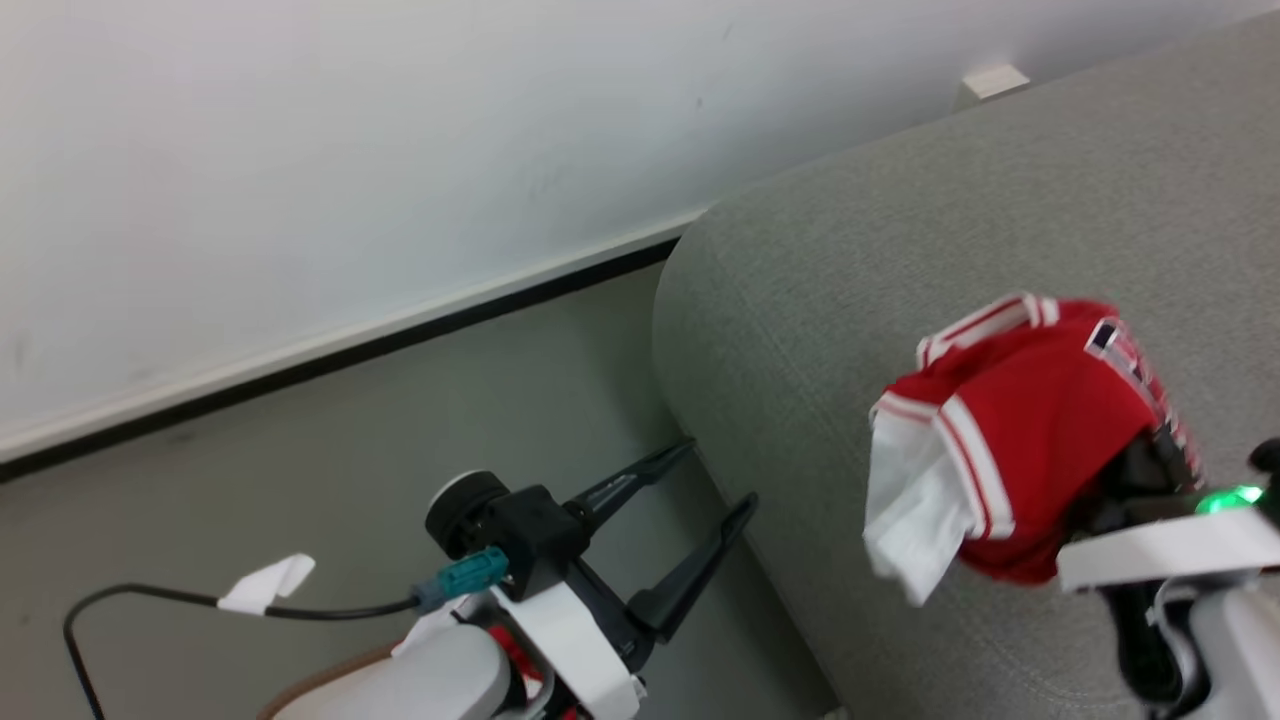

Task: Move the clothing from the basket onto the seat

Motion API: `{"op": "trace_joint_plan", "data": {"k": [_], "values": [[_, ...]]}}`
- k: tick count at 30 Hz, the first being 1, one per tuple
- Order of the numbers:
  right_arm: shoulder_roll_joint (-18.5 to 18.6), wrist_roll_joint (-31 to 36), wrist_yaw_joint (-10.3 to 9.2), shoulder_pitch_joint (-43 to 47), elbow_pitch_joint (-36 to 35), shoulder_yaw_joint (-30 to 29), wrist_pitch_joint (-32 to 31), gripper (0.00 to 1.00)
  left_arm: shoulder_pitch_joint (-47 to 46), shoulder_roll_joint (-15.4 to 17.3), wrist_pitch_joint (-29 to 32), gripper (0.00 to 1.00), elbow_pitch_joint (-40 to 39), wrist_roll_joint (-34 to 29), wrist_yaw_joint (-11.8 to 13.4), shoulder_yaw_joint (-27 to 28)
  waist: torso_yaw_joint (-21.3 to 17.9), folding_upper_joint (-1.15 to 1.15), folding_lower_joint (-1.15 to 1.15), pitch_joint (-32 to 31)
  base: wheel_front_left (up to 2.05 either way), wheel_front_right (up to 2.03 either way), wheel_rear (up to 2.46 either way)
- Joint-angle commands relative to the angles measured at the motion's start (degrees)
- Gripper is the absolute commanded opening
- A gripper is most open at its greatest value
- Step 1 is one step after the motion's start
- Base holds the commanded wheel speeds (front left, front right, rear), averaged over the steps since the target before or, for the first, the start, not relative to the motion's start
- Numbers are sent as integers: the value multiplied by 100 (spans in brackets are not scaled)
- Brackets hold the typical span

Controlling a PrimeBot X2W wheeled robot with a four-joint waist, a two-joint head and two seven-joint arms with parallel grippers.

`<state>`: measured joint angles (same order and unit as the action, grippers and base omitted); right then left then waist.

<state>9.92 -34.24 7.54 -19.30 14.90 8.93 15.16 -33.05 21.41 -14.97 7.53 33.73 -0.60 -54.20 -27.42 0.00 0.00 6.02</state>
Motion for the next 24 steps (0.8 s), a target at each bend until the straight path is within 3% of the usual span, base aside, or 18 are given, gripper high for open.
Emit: {"op": "trace_joint_plan", "data": {"k": [1, 12, 19, 24], "values": [[102, -19, -10, -269, 46, -75, -2, 0, -95, 99, 19, 100, -23, -48, -26, 25, 169, 0, 0, 276, 0, 0, 0], [615, -112, -11, -2256, 944, -1133, -31, 0, -637, 653, 378, 100, -582, -217, -133, 174, 855, 0, 0, 1847, 0, 0, 0], [1049, 524, -10, -3368, 1979, -2034, -38, 0, -914, 955, 453, 100, -857, -288, -138, 348, 1297, 0, 0, 2675, 0, 0, 0], [1358, 1376, -11, -3868, 2967, -2294, -272, 0, -1059, 1118, 461, 100, -972, -323, -126, 459, 1480, 0, 0, 3067, 0, 0, 0]]}}
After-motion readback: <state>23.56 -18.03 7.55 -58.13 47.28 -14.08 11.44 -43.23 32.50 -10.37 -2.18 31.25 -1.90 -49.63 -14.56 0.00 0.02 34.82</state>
